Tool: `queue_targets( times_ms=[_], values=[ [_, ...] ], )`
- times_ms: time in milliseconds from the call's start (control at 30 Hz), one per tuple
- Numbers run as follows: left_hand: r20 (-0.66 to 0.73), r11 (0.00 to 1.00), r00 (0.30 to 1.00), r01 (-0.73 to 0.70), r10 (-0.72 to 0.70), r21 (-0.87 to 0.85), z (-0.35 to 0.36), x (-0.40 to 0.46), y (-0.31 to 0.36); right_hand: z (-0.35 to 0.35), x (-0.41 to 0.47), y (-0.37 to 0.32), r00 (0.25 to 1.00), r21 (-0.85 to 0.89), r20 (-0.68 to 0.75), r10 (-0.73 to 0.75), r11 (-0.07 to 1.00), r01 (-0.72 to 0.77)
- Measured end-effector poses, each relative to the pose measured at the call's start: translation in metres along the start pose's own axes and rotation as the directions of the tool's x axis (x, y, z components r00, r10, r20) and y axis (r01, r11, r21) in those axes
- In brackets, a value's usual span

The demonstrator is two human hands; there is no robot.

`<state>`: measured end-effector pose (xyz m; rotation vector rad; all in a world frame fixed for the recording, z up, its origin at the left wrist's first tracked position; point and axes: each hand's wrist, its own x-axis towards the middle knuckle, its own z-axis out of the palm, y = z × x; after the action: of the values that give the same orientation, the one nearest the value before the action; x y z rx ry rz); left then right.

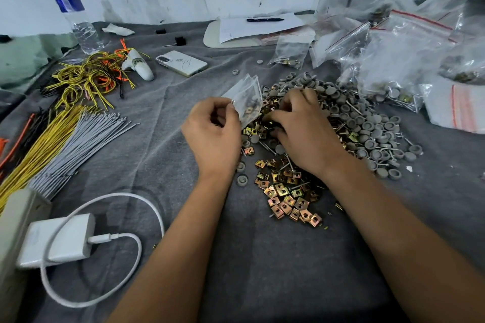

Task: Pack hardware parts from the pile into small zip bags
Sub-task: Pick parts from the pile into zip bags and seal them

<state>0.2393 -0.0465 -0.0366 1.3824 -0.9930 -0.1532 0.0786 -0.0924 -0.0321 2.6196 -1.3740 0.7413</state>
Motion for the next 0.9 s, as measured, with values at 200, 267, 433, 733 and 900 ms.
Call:
queue_targets(
  times_ms=[200, 267, 433, 733, 900],
  values=[
    [-0.101, 0.997, 0.992, 0.069, -0.071, -0.021, -0.003, 0.003, 0.002, 0.002, 0.000, 0.000, 1.000, -0.013, -0.018, 0.022, 1.000, -0.023],
    [-0.141, 0.994, 0.984, 0.101, -0.106, -0.044, -0.003, 0.004, 0.002, 0.000, -0.002, -0.001, 1.000, 0.000, -0.019, 0.012, 1.000, -0.012],
    [-0.171, 0.990, 0.976, 0.128, -0.136, -0.061, -0.003, 0.006, 0.003, -0.004, -0.002, -0.008, 0.999, 0.116, -0.034, 0.017, 0.993, -0.013],
    [-0.111, 0.998, 0.992, 0.052, -0.055, -0.029, 0.000, 0.004, 0.001, -0.006, 0.000, -0.010, 1.000, 0.341, -0.012, -0.010, 0.940, 0.013],
    [-0.023, 1.000, 1.000, 0.020, -0.020, 0.003, 0.001, 0.003, -0.004, -0.009, -0.007, -0.008, 0.995, 0.500, 0.010, 0.102, 0.861, -0.094]
  ],
)
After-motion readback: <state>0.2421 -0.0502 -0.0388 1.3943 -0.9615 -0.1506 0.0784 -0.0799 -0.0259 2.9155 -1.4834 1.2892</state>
